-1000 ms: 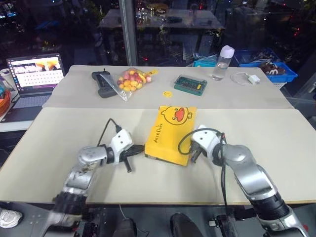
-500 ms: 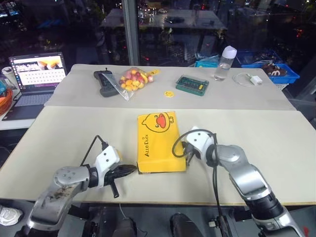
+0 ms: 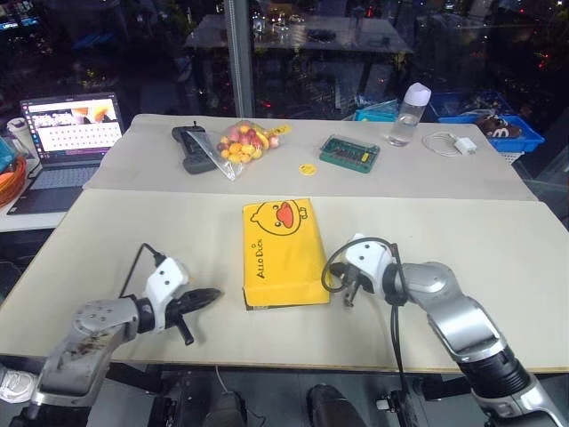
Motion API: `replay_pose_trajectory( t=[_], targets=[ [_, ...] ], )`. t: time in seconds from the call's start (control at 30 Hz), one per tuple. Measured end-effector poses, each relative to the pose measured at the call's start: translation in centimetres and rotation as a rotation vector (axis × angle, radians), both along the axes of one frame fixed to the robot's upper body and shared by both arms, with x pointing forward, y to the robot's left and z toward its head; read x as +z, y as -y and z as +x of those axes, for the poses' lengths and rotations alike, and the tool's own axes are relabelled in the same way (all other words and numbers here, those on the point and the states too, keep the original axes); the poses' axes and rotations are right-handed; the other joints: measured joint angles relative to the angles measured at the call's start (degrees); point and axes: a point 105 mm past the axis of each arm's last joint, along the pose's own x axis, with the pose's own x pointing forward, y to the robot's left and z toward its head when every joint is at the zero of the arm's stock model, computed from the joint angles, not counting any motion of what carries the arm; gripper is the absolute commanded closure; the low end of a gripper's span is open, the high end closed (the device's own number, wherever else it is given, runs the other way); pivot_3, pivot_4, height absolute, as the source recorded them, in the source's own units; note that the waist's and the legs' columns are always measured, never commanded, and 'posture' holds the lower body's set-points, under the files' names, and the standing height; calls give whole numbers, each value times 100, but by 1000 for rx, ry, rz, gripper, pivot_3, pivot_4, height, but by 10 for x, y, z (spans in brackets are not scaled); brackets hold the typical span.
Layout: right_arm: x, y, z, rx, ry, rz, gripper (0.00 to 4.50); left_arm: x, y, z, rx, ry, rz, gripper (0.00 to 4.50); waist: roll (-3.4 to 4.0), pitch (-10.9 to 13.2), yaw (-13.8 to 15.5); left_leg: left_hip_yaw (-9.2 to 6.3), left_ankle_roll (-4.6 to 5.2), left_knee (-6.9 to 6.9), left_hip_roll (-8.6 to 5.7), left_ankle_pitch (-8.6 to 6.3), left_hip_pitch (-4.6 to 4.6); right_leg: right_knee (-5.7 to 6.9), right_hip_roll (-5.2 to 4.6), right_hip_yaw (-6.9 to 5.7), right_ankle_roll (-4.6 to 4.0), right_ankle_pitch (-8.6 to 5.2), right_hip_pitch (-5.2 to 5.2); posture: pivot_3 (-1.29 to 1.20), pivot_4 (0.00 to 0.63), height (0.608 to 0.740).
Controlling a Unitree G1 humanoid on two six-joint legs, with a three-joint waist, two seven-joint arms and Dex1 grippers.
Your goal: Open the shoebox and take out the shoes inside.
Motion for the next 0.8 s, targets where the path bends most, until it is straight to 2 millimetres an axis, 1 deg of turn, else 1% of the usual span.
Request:
replay_pose_trajectory(
  t=[0.07,0.17,0.33,0.4,0.57,0.63,0.7,0.8],
  targets=[
    [0,2,2,12,3,1,4477,4,-2,-6,24,-1,-62,4500,-2,1,9,1,0,0,1,0,-1,0,0,-1,0,0,-1,0,150,697],
    [-4,1,5,48,-5,-5,4477,15,1,-28,32,8,-171,4500,-5,3,7,5,0,-1,2,-1,-4,-10,-5,-1,0,1,1,0,150,697],
    [-6,-9,13,87,-26,38,4477,24,4,-56,92,71,-237,4500,-8,4,14,8,-1,0,1,0,-3,-14,-7,0,-5,2,2,0,150,697],
    [-4,-13,14,97,-30,58,4477,26,5,-62,99,93,-235,4500,-8,4,15,8,0,0,1,0,-2,-14,-6,-1,-37,-13,2,0,150,697],
    [0,-15,17,119,-32,65,4477,15,3,-81,62,106,-167,4500,-8,4,17,15,-1,1,1,-1,-2,-20,-10,0,-46,-19,1,0,150,697],
    [2,-16,16,138,-38,66,4477,10,3,-85,42,111,-149,4500,-8,5,17,15,-1,1,1,-1,-3,-20,-10,0,-48,-20,-1,0,150,697],
    [9,-20,15,173,-41,74,4477,5,2,-86,27,113,-138,4500,-8,5,9,15,-1,1,2,-1,-2,-20,-10,0,-49,-20,-1,0,150,697],
    [16,-22,13,208,-42,70,4477,2,3,-88,17,122,-132,4500,-9,5,0,17,-1,1,3,-1,-2,-20,-11,0,-50,-21,-1,0,150,697]
  ],
)
